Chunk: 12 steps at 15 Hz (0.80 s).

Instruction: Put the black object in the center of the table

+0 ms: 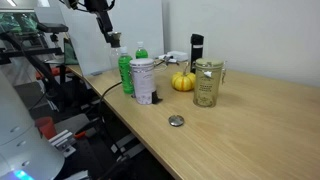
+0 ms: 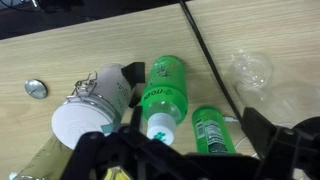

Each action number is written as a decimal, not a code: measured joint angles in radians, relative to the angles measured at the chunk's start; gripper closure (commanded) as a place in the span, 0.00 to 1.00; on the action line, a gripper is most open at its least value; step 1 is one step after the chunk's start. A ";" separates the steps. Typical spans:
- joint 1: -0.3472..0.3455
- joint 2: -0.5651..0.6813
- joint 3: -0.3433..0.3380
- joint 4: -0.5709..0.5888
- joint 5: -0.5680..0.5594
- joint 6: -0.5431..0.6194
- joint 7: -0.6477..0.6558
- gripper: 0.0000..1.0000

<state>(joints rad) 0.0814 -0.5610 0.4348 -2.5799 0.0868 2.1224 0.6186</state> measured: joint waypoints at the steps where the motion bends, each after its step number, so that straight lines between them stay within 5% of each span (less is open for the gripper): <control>1: 0.000 0.000 0.000 0.000 0.000 0.000 0.000 0.00; 6: -0.002 0.001 -0.016 0.004 -0.037 0.012 0.029 0.00; 12: -0.052 0.071 -0.072 0.059 -0.116 0.159 0.096 0.00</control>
<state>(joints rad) 0.0293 -0.4901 0.3626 -2.5209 -0.0291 2.2817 0.7151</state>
